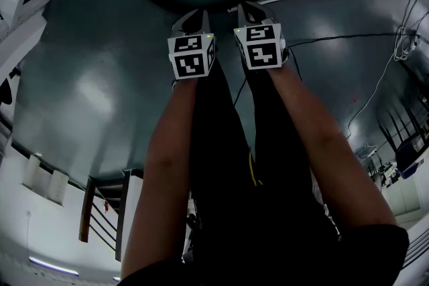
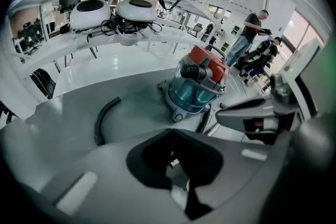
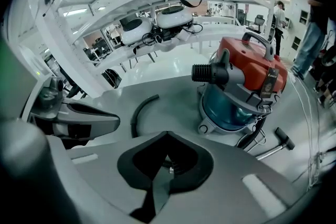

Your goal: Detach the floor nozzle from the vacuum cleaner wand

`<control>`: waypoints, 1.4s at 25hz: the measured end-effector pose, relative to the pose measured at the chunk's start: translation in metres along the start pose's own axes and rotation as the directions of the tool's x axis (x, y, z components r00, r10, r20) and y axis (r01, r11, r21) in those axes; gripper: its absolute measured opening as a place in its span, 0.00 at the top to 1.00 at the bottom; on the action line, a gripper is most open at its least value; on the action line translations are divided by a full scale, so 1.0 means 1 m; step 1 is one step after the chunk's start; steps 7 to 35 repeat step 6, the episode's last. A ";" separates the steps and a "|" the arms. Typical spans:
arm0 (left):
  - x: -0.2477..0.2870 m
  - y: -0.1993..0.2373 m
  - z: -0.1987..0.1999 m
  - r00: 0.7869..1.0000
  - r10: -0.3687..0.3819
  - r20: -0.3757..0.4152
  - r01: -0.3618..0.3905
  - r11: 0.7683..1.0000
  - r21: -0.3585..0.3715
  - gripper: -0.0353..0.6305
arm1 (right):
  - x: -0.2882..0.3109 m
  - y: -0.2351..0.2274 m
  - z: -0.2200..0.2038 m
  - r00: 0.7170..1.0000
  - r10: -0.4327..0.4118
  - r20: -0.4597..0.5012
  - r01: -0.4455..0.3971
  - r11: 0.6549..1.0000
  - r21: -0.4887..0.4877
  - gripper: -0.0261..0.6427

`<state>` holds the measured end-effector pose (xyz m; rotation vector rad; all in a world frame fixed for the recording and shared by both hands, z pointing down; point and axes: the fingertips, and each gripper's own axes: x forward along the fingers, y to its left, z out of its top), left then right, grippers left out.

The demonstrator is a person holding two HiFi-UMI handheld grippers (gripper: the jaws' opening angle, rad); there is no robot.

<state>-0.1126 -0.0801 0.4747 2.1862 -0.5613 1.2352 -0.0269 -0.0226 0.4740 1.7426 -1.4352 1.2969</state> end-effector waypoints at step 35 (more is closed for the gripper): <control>0.004 0.003 -0.001 1.000 0.006 0.003 -0.006 1.000 -0.002 0.93 | 0.007 0.002 -0.004 1.000 0.006 -0.002 -0.006 1.000 0.015 0.97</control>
